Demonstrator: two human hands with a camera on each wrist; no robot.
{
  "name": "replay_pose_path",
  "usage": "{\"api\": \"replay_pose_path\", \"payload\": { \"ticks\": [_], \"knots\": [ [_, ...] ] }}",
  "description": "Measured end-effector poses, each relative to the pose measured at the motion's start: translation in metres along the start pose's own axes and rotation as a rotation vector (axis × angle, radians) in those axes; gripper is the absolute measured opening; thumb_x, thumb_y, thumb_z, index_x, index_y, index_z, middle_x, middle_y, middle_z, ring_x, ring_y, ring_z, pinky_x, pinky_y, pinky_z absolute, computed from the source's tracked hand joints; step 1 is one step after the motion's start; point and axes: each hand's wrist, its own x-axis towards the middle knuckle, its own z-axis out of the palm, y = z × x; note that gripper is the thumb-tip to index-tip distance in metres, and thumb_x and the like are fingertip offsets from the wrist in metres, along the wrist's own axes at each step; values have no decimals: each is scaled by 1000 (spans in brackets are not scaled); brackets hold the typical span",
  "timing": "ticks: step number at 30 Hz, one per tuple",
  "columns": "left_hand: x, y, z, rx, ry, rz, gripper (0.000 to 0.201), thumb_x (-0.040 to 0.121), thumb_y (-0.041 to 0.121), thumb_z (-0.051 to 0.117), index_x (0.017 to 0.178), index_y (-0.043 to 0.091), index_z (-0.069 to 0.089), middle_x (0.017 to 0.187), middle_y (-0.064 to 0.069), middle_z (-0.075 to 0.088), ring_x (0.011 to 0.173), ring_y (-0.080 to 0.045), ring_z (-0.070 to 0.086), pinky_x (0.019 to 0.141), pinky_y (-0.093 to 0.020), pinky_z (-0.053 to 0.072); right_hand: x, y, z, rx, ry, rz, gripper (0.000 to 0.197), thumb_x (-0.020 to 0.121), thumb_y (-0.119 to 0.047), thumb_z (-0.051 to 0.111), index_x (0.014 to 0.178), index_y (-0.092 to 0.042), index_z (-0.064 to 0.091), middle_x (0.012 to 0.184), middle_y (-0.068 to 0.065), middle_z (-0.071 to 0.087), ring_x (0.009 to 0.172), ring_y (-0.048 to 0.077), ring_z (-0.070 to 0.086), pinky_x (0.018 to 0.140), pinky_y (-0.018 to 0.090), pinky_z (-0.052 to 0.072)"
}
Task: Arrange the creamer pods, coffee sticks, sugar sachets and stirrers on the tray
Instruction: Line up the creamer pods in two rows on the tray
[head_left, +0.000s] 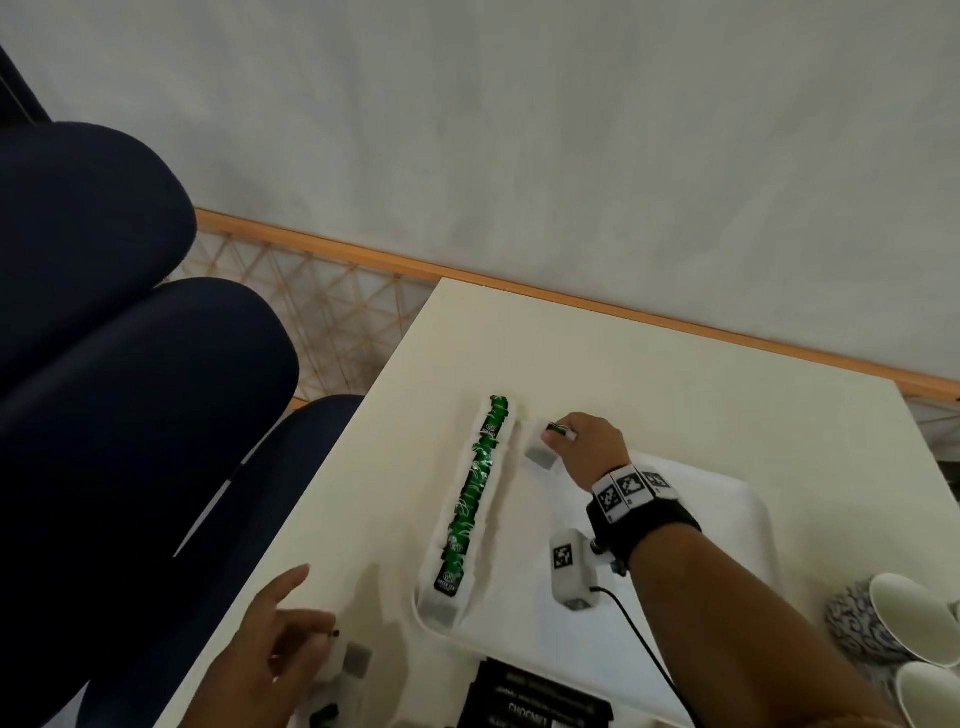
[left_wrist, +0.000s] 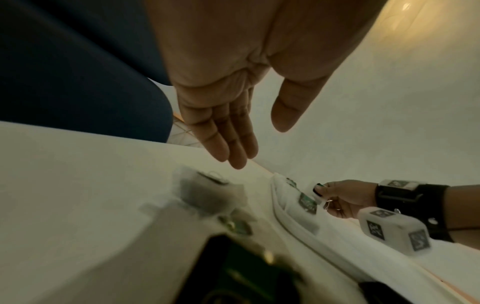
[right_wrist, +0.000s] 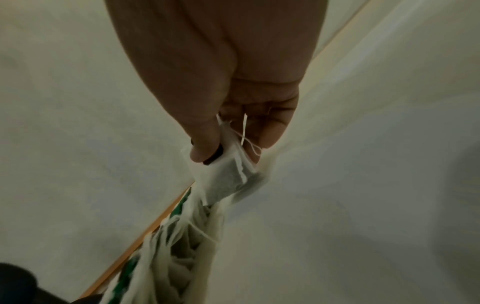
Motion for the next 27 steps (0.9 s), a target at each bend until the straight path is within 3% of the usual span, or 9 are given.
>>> {"api": "replay_pose_path", "payload": {
  "ticks": [3, 7, 11, 15, 17, 20, 23, 26, 27],
  "knots": [
    [0, -14, 0, -10, 39, -16, 60, 55, 58, 62, 110, 69, 40, 93, 7, 74, 81, -8, 70, 76, -24, 51, 19, -4, 6, 7, -19, -7, 37, 92, -35, 57, 61, -25, 40, 67, -5, 48, 76, 22, 50, 65, 26, 32],
    [3, -22, 2, -70, 58, -35, 58, 51, 58, 65, 105, 69, 47, 90, -3, 74, 75, -18, 71, 78, -32, 51, 34, -10, 6, -19, -36, -39, 26, 94, -33, 55, 77, -14, 51, 79, 2, 55, 78, 22, 50, 68, 26, 35],
    [8, -20, 2, -96, 65, -34, 57, 49, 53, 67, 101, 67, 51, 86, -6, 74, 65, -23, 68, 70, -35, 54, 41, -7, 6, -34, -36, -61, 21, 93, -32, 56, 83, -13, 53, 83, 2, 57, 80, 21, 52, 69, 26, 36],
    [11, -17, 8, -22, 45, 14, 57, 60, 40, 69, 103, 69, 47, 84, -3, 74, 64, -16, 68, 70, -23, 51, 41, 0, 8, 7, -24, -42, 17, 91, -32, 59, 98, -16, 63, 91, -1, 59, 86, 17, 53, 73, 22, 35],
    [12, -16, 10, -20, 47, 15, 56, 58, 45, 67, 104, 69, 47, 83, -1, 74, 65, -15, 69, 71, -21, 50, 41, 2, 8, -10, -18, -47, 22, 91, -32, 59, 104, -15, 65, 97, 0, 64, 91, 18, 57, 73, 21, 34],
    [14, -16, 12, -26, 50, 18, 55, 53, 53, 63, 104, 66, 47, 83, -2, 74, 66, -16, 69, 71, -19, 51, 41, -1, 4, -38, -33, -78, 19, 91, -28, 59, 101, -14, 67, 98, 4, 67, 92, 21, 59, 72, 22, 35],
    [15, -18, 13, -64, 61, 27, 53, 60, 35, 68, 101, 63, 50, 83, -5, 74, 67, -16, 69, 70, -15, 50, 41, -6, 1, -43, -55, -115, 15, 91, -27, 62, 100, -16, 67, 98, 2, 68, 85, 16, 55, 70, 23, 38],
    [18, -25, 14, -124, 52, -12, 58, 59, 18, 63, 108, 48, 55, 82, -14, 73, 68, -20, 69, 69, -14, 51, 40, -9, 3, -39, -56, -145, 19, 90, -27, 63, 107, -18, 65, 104, 4, 67, 91, 19, 59, 72, 25, 40],
    [18, -26, 14, -135, 54, -17, 59, 59, 17, 63, 107, 49, 55, 81, -15, 73, 69, -20, 69, 69, -15, 52, 40, -9, 4, -33, -54, -143, 23, 90, -27, 63, 111, -18, 64, 107, 4, 66, 91, 19, 58, 73, 25, 40]
  ]
}}
